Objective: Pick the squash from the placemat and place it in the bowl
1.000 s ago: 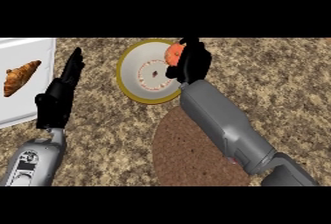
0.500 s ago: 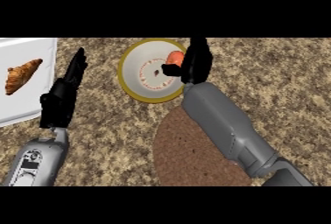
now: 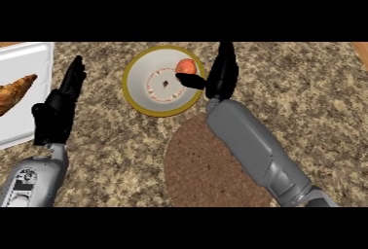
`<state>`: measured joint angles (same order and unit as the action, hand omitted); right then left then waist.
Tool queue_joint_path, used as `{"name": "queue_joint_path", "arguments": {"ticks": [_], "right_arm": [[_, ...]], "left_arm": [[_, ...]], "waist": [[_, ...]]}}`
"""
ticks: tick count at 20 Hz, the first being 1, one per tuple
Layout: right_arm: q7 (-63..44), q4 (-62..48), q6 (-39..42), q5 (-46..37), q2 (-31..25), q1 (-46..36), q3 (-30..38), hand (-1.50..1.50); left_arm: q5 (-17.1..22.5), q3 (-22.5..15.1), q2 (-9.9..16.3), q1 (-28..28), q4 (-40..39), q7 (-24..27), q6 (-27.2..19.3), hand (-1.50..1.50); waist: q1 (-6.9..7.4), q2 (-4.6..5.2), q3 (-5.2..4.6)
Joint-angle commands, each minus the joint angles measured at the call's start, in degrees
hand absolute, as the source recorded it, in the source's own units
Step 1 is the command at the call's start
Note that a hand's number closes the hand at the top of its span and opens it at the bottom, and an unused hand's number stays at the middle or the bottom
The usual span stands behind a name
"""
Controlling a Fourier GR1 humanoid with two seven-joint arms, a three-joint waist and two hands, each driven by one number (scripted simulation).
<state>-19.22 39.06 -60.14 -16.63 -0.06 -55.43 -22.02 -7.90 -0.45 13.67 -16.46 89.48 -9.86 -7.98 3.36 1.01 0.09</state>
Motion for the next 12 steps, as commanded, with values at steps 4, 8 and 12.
{"name": "queue_joint_path", "arguments": {"ticks": [4,8,12], "right_arm": [[12.73,15.49,4.65,7.23,-0.28,12.45,1.4,-1.5],[17.2,23.81,6.93,8.52,0.05,23.76,-3.46,-1.5],[13.23,30.98,9.03,4.66,0.02,27.98,-6.09,-1.5]], "left_arm": [[0.6,2.39,0.8,2.72,1.94,-0.44,0.21,0.0],[0.99,3.55,1.69,1.32,0.77,-1.11,1.37,0.0],[0.83,4.39,0.73,4.49,-0.2,2.79,1.49,0.0]], "waist": [[-3.28,-1.11,-0.04],[-3.62,-1.13,-0.05],[-3.6,-1.12,-0.11]]}}
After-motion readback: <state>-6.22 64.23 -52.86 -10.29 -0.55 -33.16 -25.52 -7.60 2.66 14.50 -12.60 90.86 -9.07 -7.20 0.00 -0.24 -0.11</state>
